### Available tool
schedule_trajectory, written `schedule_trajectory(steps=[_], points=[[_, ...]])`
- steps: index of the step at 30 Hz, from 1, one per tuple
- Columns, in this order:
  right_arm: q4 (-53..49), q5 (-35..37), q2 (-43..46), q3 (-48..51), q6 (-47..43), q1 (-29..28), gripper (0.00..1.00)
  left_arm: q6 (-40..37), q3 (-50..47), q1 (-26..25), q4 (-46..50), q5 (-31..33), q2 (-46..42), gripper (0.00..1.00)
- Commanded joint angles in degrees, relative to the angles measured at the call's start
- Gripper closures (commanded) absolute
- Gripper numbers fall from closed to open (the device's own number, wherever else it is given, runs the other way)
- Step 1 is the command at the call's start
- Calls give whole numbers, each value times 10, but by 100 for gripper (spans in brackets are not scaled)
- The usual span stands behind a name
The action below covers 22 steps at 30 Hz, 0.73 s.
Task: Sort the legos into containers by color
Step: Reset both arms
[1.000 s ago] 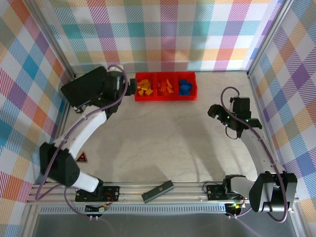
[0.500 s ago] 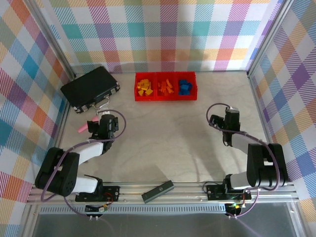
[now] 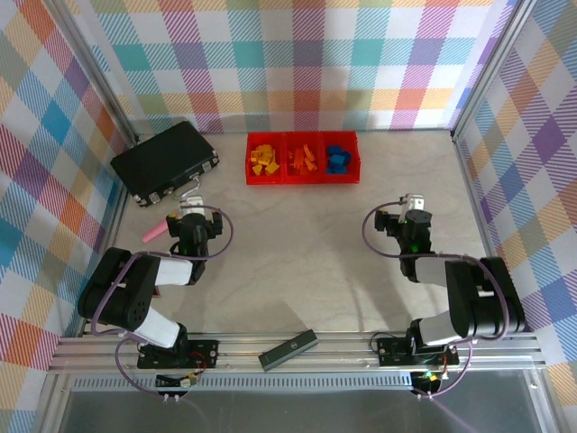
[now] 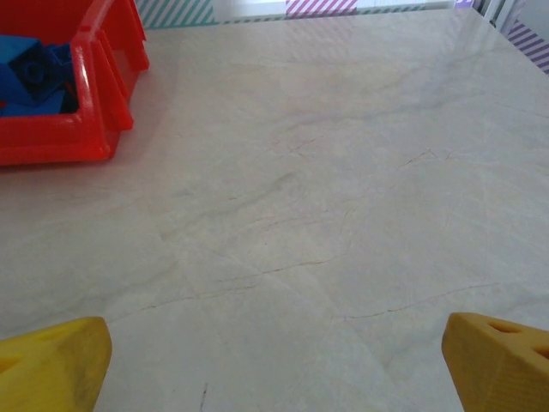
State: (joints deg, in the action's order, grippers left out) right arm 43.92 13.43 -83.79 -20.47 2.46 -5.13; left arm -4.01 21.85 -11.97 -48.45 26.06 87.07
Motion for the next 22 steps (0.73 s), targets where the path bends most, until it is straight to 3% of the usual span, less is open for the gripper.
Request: schedule_trajectory(steps=[1, 2, 3, 4, 5, 7, 14, 18, 22], points=[[88, -24, -29, 2, -16, 10, 1, 18, -5, 23, -28, -41, 0, 0], [125, -23, -56, 0, -18, 13, 1, 25, -6, 34, -28, -62, 5, 0], [61, -29, -44, -21, -9, 17, 1, 28, -10, 43, -65, -76, 30, 0], [44, -69, -40, -26, 0, 37, 1, 25, -6, 45, -75, -65, 49, 0], [63, -78, -46, -21, 0, 42, 1, 35, 7, 45, -14, -69, 29, 0], [51, -76, -40, -22, 0, 41, 1, 34, 1, 50, -51, -71, 40, 0], [51, -79, -39, -21, -2, 41, 1, 38, 6, 50, -31, -73, 33, 0], [28, -137, -42, -35, -18, 45, 1, 38, 5, 50, -34, -73, 34, 0], [46, -106, -37, -23, -8, 45, 1, 38, 5, 50, -34, -73, 34, 0]])
